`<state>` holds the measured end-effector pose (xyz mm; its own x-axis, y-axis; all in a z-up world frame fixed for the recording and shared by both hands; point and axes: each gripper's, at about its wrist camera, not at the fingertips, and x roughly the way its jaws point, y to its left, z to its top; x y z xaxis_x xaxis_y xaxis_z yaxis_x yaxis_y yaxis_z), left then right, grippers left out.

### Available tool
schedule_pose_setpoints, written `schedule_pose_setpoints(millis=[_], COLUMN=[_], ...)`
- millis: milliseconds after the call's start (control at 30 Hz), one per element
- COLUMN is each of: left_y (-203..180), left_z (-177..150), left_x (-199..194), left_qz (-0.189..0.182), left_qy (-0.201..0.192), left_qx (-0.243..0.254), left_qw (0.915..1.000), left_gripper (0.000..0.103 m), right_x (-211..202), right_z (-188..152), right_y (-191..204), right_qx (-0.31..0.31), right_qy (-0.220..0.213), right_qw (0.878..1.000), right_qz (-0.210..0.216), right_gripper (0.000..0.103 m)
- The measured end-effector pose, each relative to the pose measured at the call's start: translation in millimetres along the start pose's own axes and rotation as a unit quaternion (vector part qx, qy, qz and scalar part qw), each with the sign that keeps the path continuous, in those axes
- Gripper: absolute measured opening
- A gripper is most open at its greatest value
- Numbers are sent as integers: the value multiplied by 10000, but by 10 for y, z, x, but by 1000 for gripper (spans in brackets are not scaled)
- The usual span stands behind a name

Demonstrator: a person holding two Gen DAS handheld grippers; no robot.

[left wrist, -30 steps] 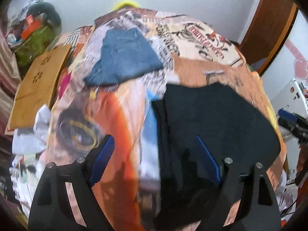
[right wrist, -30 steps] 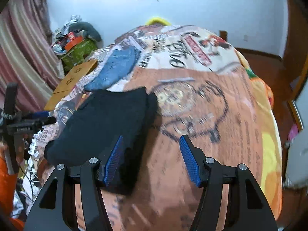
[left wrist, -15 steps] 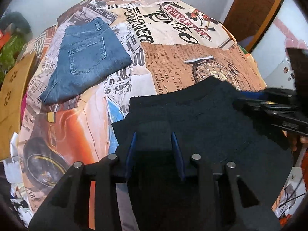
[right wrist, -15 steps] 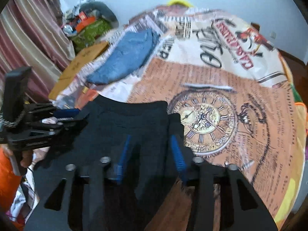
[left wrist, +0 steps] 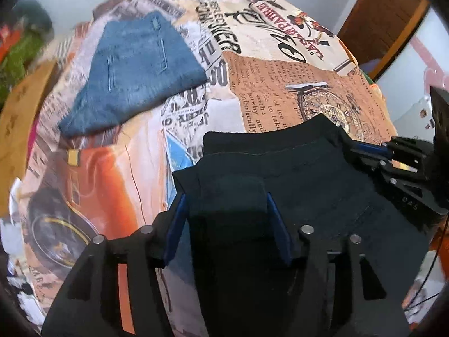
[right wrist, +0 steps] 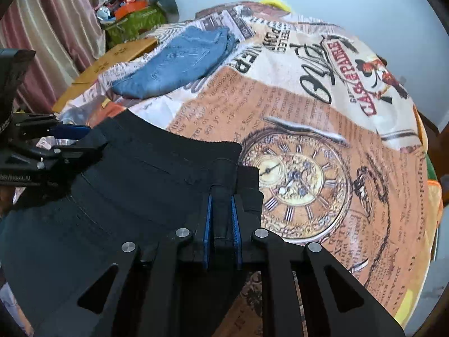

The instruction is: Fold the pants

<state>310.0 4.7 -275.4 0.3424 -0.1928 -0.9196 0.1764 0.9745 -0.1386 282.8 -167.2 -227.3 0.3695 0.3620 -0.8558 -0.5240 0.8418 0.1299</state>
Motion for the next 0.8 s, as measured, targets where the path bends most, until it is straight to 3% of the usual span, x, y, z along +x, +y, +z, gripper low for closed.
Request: schedule_pose_setpoints(millis=[100,200,267,300,467,533,633,800], left_y=[-23,-133,-240,-297,-565,-590,-527,-191], left_z=[33,-6,-78,-124,-454,-652,-902,-1138], left_x=[-204,-526,-676,-713,-622,-452,-448,-655], left_qz=[114,268,322,343,205,233,406,445], left_qy=[-70,-454,-609,-630,-447,-170,-318,-423], left_qx=[-8,177,323,408,743,817,914,498], left_qw=[9999,9985,9971,9966,9960,9962,9945,9969], left_gripper=[57,56,56,56,56,57,62,71], right_x=[-153,-438,-617,-699,-739,-656,-611,-853], right_z=[59,72,42,14,-213,-364,-610,-842], right_y=[-75,-75,5,81,460,546,591,474], right_qx=[369,593,563,473,110,86,58,286], right_qy=[187,54,-114,-201,-82,50,23,-335], right_qw=[9991,9982,9981,9983,9984,9984,9991,9983], right_qz=[64,89,214,259,540,563,423,368], right_gripper=[18,22,39,42,43,43,43,43])
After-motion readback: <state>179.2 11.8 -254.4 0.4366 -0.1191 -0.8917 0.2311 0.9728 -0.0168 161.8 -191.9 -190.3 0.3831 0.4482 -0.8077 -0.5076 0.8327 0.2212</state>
